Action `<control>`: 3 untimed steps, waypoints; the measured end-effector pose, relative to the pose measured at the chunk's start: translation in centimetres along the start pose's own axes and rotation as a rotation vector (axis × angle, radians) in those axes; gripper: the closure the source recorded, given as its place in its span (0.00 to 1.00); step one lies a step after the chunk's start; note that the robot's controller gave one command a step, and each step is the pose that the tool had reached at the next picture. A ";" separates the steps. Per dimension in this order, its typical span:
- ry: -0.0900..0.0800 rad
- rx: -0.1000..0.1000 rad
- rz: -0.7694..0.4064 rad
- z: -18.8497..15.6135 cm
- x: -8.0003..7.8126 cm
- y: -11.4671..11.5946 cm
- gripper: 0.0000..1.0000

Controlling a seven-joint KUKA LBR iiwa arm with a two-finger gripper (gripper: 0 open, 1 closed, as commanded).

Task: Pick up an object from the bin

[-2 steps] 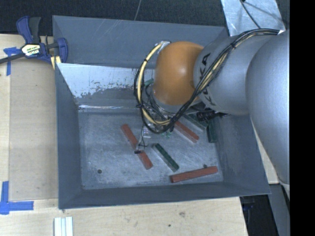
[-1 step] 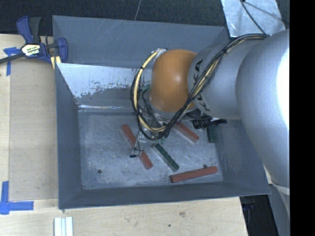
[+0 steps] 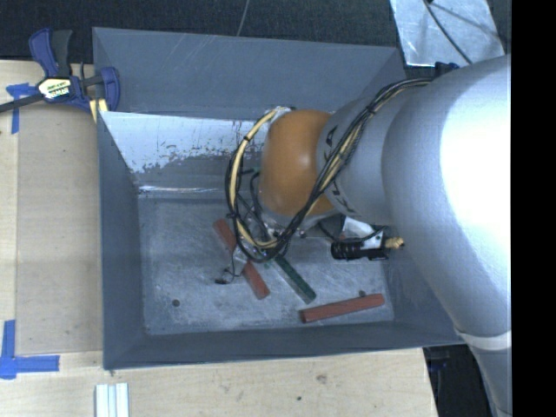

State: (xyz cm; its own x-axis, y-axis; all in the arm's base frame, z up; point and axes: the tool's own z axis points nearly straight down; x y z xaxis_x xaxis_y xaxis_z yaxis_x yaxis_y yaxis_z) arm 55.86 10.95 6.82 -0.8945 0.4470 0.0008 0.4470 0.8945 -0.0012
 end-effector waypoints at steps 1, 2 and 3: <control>-0.005 -0.003 -0.120 -0.3 0.0 -0.3 1.00; -0.005 -0.003 -0.119 -0.3 0.0 -0.3 1.00; -0.004 -0.002 -0.119 -0.6 0.1 -0.3 1.00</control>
Offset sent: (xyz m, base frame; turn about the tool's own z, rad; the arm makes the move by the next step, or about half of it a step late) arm 0.0000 0.0000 0.0000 0.0000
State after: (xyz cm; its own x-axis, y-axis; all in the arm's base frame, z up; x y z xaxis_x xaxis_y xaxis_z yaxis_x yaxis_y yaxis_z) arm 55.61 10.71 7.43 -0.9413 0.3375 -0.0028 0.3375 0.9413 0.0007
